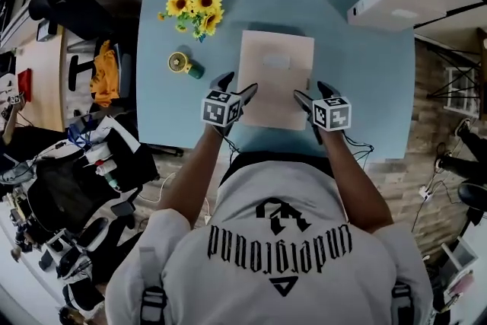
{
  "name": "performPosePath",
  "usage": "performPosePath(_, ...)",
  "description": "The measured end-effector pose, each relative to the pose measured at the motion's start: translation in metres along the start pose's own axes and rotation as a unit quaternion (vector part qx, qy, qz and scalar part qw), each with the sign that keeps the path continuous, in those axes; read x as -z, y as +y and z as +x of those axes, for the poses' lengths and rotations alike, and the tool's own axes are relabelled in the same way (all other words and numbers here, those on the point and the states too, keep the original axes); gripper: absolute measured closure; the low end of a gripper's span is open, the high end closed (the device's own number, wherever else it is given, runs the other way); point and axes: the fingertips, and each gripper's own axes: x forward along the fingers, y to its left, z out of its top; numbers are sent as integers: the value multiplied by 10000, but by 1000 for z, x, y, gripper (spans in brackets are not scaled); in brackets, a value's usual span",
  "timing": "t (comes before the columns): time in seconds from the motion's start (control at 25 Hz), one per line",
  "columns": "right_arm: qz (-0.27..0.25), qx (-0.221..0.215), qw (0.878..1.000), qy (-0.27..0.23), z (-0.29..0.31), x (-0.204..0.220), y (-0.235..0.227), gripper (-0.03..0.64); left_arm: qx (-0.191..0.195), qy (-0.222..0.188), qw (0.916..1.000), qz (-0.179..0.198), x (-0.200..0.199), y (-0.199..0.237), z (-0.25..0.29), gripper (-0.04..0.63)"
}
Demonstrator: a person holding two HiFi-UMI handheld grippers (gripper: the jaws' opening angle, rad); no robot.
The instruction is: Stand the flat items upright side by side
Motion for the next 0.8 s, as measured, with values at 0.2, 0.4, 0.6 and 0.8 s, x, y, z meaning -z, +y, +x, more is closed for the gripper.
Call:
performPosePath(0.2, 634, -34, 9973, 356, 25, 25, -8, 238, 275, 390, 9986, -212, 22, 13, 20, 239)
performPosePath(0.4, 1087, -214, 9915, 682, 43, 35, -14, 236, 507, 701, 9948, -546, 30, 20, 39, 239)
performPosePath(0.6, 1354, -459, 9862, 841, 47, 39, -12, 255, 702, 893, 9894, -902, 36, 21, 49, 249)
performPosePath(0.8, 1274, -459, 9866, 911, 48, 39, -13, 269, 705, 923, 9892, -896, 39, 20, 54, 259)
